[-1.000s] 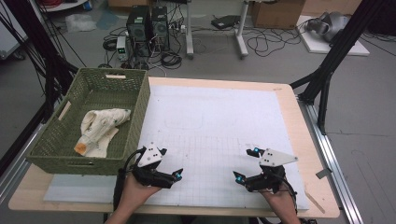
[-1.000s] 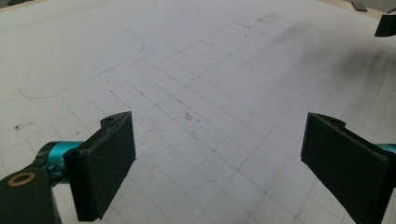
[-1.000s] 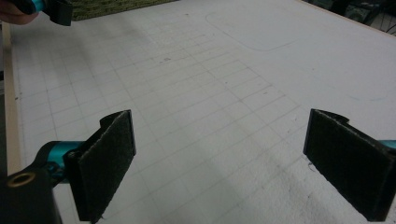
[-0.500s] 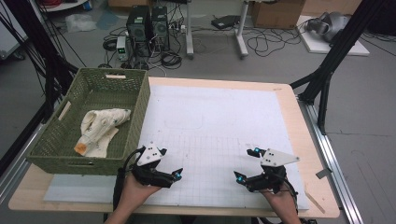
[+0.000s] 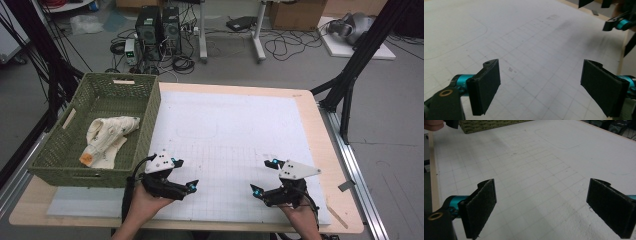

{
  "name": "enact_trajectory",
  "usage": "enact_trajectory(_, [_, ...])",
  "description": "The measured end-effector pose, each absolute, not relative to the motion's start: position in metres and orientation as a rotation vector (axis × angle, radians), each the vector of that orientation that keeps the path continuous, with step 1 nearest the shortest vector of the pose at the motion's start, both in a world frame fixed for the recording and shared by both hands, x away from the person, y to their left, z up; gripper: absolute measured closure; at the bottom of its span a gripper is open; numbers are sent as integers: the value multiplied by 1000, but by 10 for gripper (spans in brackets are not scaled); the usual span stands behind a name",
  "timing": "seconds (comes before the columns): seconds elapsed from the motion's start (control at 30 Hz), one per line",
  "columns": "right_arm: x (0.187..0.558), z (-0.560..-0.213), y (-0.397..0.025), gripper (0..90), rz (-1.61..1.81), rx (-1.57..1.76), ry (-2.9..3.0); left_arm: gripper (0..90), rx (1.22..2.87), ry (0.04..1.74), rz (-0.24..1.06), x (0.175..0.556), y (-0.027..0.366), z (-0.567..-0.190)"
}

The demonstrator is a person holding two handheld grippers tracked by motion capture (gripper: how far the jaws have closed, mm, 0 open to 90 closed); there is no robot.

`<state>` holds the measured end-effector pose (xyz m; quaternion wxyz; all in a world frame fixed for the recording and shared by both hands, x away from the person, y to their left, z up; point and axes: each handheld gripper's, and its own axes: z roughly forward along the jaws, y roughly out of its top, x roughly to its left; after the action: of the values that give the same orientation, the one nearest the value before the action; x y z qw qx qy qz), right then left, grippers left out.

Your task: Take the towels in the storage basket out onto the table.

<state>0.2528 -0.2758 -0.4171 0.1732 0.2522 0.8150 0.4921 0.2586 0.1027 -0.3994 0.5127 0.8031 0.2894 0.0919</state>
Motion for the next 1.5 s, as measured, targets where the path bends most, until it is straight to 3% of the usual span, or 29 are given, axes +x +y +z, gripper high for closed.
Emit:
enact_trajectory(0.47, [253, -415, -278, 84, 1398, 724, 2306, 225, 1916, 658, 76, 274, 105, -378])
enact_trajectory(1.5, [255, -414, -278, 84, 1396, 719, 2305, 271, 1899, 632, 133, 299, 166, -307])
